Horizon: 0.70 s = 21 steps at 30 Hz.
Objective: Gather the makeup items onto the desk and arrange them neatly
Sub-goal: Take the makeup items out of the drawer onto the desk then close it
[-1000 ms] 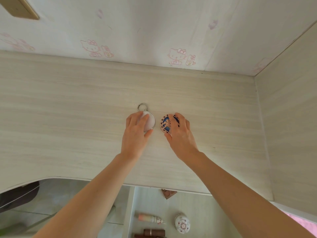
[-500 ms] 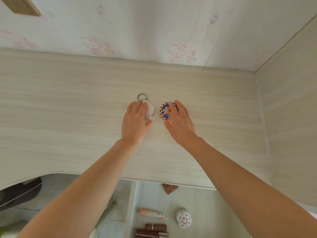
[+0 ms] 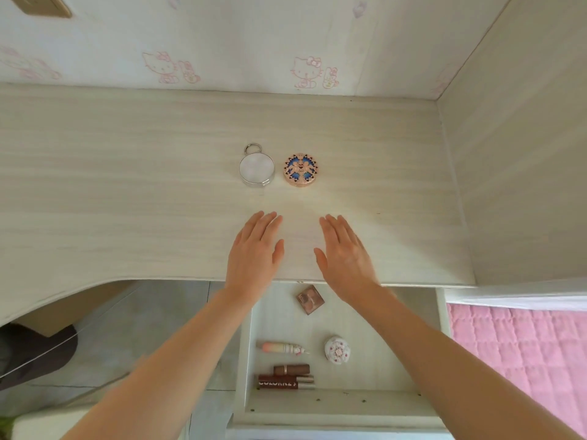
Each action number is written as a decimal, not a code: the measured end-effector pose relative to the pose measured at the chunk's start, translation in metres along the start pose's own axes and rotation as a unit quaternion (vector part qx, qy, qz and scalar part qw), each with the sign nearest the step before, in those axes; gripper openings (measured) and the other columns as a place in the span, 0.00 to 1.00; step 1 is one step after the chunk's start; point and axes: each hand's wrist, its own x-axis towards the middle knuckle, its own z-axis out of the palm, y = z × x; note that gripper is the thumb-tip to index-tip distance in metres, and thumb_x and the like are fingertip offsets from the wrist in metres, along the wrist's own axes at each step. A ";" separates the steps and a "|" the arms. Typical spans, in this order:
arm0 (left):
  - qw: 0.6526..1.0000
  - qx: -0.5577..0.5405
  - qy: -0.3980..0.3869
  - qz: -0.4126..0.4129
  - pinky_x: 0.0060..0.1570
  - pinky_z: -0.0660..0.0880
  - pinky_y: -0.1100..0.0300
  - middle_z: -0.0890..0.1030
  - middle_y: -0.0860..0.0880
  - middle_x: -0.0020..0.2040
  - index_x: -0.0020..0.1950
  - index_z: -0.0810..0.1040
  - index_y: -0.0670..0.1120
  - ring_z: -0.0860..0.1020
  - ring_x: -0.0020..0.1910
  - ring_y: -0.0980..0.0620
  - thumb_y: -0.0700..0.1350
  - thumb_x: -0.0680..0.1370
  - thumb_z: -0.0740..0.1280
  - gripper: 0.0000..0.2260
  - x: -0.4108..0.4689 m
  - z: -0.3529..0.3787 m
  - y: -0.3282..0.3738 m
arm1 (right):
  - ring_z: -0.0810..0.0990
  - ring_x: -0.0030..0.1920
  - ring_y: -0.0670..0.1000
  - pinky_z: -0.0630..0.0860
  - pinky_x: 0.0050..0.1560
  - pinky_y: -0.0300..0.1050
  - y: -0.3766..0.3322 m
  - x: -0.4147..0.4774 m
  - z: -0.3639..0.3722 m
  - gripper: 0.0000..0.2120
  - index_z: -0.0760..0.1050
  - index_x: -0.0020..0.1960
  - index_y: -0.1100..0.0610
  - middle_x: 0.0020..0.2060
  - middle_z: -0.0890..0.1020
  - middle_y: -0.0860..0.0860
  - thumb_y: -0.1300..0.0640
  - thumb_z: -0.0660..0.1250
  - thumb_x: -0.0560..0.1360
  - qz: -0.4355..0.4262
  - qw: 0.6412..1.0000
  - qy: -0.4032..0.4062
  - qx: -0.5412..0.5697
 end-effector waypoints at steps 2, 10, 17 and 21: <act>1.000 -0.013 0.004 0.012 0.63 0.71 0.50 0.76 0.48 0.65 0.66 0.74 0.43 0.70 0.68 0.45 0.46 0.79 0.57 0.18 -0.024 0.000 0.009 | 0.65 0.72 0.60 0.66 0.70 0.52 0.000 -0.028 0.000 0.27 0.64 0.71 0.64 0.69 0.70 0.59 0.58 0.67 0.75 -0.013 1.000 0.003 0.001; 0.995 -0.087 0.013 0.046 0.62 0.72 0.55 0.79 0.50 0.58 0.61 0.78 0.45 0.73 0.64 0.49 0.44 0.79 0.59 0.14 -0.095 0.010 0.053 | 0.70 0.69 0.56 0.72 0.66 0.48 0.012 -0.118 0.008 0.23 0.68 0.68 0.63 0.65 0.74 0.57 0.60 0.65 0.75 -0.028 0.999 0.014 0.031; 0.995 -0.088 -0.041 -0.002 0.54 0.76 0.54 0.80 0.50 0.56 0.59 0.79 0.44 0.75 0.59 0.49 0.42 0.76 0.62 0.13 -0.126 0.062 0.070 | 0.76 0.63 0.57 0.76 0.59 0.48 0.045 -0.165 0.046 0.23 0.74 0.63 0.63 0.58 0.79 0.56 0.61 0.73 0.70 -0.012 0.999 -0.042 0.031; 0.992 -0.090 -0.075 -0.052 0.49 0.78 0.51 0.81 0.48 0.55 0.57 0.81 0.43 0.75 0.57 0.47 0.37 0.74 0.68 0.12 -0.125 0.102 0.061 | 0.73 0.65 0.56 0.76 0.59 0.50 0.063 -0.174 0.077 0.22 0.70 0.67 0.61 0.61 0.76 0.54 0.56 0.68 0.75 0.055 0.988 -0.140 0.037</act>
